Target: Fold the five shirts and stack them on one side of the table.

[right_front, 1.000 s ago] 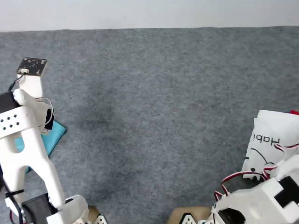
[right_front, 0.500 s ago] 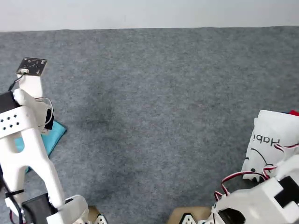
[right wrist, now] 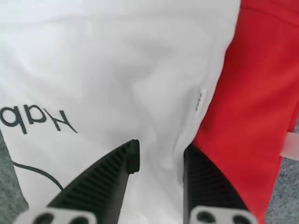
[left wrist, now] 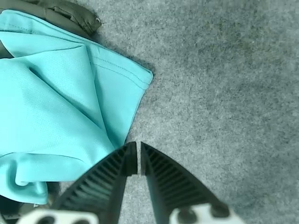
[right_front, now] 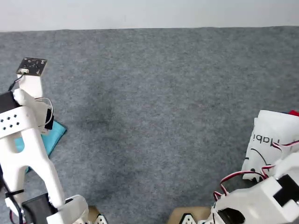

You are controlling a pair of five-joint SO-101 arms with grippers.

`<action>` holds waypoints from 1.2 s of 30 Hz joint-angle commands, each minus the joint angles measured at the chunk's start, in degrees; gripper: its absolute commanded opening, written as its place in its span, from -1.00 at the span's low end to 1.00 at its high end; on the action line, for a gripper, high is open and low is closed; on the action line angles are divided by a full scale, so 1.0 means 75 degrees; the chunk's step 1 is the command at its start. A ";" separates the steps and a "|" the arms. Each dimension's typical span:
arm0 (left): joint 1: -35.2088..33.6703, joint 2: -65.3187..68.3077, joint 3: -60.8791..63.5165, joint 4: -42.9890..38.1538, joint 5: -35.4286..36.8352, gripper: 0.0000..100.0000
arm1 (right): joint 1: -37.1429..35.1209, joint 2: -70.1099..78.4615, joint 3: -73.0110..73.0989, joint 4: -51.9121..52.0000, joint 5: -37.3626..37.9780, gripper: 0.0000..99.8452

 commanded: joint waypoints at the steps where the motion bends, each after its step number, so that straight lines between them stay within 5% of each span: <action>1: 0.0035 -0.0281 -0.0018 0.0094 0.0000 -0.95 | -0.0053 -0.0510 -0.0422 0.0029 0.0316 -0.69; 24: 0.0035 -0.0281 -0.0018 0.0094 0.0000 -0.95 | 0.0428 0.0252 -0.0481 -0.0463 0.0598 -0.70; 30: 0.0035 -0.0281 -0.0018 0.0094 0.0000 -0.95 | 0.0404 0.0463 -0.0481 -0.0451 0.0996 -0.97; 36: 0.0035 -0.0281 -0.0018 0.0094 0.0000 -0.95 | 0.0510 0.0404 -0.0809 -0.0275 0.1184 -0.98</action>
